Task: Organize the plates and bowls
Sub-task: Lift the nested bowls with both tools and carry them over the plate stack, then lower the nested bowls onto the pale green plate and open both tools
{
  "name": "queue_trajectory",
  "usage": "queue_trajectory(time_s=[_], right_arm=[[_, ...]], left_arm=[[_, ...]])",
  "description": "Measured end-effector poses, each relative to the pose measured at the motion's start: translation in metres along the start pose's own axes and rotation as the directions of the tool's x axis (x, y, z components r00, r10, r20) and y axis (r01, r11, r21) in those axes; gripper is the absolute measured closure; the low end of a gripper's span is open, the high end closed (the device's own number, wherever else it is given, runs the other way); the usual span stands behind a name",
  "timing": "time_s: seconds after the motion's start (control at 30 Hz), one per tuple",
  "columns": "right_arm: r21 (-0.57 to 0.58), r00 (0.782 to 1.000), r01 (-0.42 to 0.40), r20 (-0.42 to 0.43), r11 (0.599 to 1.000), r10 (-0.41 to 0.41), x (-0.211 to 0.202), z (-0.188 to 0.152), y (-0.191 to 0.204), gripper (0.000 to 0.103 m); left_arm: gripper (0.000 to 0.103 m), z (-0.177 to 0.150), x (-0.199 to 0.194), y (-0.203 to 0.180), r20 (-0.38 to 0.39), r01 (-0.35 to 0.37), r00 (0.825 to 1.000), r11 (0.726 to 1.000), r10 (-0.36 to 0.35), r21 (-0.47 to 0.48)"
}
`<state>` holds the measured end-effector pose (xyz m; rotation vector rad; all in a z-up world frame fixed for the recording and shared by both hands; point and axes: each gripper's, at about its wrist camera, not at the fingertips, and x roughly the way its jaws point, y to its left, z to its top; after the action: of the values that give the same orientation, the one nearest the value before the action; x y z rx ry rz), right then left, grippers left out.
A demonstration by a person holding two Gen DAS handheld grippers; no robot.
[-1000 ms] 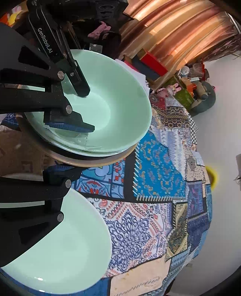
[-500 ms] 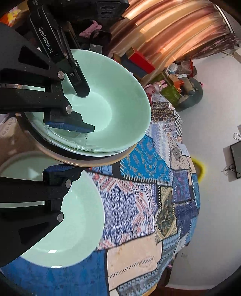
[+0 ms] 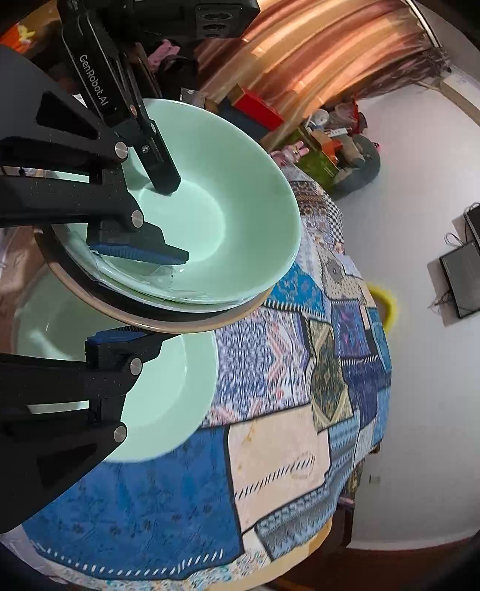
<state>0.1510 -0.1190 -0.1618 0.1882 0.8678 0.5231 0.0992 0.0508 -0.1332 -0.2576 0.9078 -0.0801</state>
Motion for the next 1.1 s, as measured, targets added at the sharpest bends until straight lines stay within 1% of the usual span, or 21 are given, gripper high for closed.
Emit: queue_trajectory(time_s=[0.2,0.5,0.7,1.1], right_arm=[[0.033,1.0,0.02,0.006,0.999,-0.02,-0.011,-0.007,-0.02,0.075],[0.079,0.999,0.043,-0.015,0.996,-0.042,-0.014,-0.018,-0.045,0.075],[0.102,0.998,0.047,-0.04,0.994,-0.043,-0.007,-0.022,-0.057,0.075],[0.123,0.994,0.06,-0.097,0.991,-0.048,0.01,-0.03,-0.069,0.075]], left_arm=[[0.062,-0.001,0.009,-0.024,-0.018,0.019,1.0,0.999,-0.018,0.036],[0.062,-0.004,0.03,-0.045,-0.067,0.036,0.997,0.997,-0.031,0.065],[0.062,-0.006,0.048,-0.049,-0.105,0.037,0.994,0.997,-0.03,0.07],[0.062,-0.011,0.079,-0.042,-0.173,0.041,0.984,0.998,-0.032,0.052]])
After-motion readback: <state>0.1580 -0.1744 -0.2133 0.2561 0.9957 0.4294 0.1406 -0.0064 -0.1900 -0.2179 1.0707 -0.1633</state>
